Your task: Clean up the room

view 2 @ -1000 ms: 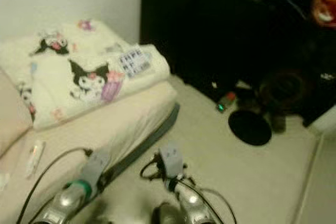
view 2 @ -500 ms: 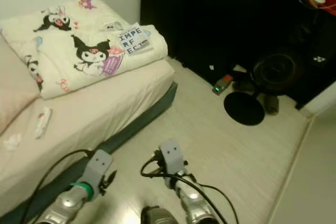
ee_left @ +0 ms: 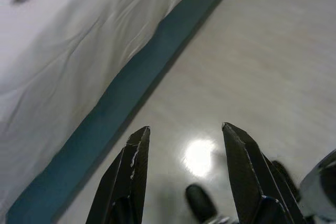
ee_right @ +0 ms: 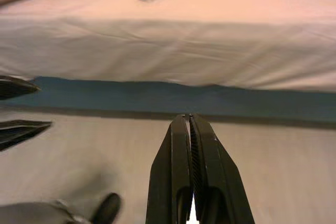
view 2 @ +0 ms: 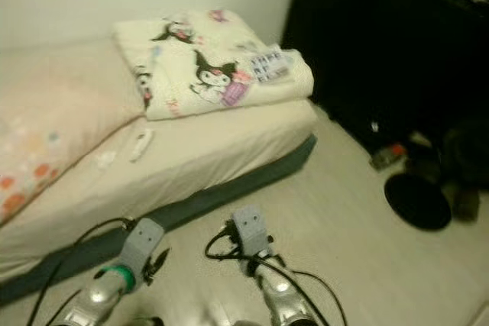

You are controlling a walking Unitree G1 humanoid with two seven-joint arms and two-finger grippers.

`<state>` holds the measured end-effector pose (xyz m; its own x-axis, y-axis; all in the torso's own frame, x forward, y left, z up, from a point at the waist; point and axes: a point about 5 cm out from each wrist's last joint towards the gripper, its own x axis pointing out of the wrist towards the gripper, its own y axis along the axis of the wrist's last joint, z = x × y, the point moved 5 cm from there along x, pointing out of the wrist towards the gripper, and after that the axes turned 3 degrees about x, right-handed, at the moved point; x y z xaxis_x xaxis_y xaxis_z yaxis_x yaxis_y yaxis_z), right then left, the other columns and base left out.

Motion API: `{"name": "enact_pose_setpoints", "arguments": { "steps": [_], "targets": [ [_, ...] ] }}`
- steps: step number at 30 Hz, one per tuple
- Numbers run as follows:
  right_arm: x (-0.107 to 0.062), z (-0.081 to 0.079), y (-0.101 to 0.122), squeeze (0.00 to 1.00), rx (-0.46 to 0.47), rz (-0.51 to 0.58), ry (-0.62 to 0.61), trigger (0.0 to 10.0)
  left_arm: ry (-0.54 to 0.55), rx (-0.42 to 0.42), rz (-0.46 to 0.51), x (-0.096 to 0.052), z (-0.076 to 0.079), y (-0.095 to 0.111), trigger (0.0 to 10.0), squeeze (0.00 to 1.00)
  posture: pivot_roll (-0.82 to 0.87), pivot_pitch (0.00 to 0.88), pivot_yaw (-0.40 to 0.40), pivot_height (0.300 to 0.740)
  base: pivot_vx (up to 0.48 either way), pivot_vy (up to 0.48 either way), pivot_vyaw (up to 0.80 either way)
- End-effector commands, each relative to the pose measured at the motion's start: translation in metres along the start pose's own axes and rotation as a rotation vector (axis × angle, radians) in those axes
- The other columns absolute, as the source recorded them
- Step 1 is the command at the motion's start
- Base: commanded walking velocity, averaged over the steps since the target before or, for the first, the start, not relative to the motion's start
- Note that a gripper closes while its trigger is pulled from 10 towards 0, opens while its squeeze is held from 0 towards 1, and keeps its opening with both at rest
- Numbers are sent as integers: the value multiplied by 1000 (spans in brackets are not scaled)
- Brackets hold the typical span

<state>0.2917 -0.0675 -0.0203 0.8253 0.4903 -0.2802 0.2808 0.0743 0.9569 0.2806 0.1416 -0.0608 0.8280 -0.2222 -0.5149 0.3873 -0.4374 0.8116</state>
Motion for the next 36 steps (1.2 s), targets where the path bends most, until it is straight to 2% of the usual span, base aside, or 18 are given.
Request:
{"name": "enact_pose_setpoints", "arguments": {
  "steps": [1, 18, 28, 33, 36],
  "targets": [
    [-4, 4, -5, 0, 5, -16, -11, 10000, -14, -14, -7, 0, 6, -1, 10000, 0, -56, 5, -36, 740, 0, 0, 794],
    [-3, -1, -4, 0, 21, -8, 13, 10000, -17, -23, -37, 1, 7, -5, 10000, 0, -57, 6, -34, 740, 0, 0, 787],
    [-3, -2, -3, 0, 27, -3, 22, 10000, -18, -24, -24, 1, 7, -1, 10000, 0, -57, 6, -33, 740, 0, 0, 778],
    [-2, 1, 2, 0, 33, 24, -7, 10000, 4, -5, 28, 2, 3, 8, 10000, 0, -58, 8, -34, 740, 108, 0, 300],
    [-1, 11, 13, 0, 35, 68, -56, 10000, 17, 9, 68, 3, 0, 18, 10000, 0, -60, 11, -33, 740, 465, 0, 0]
  ]
}}
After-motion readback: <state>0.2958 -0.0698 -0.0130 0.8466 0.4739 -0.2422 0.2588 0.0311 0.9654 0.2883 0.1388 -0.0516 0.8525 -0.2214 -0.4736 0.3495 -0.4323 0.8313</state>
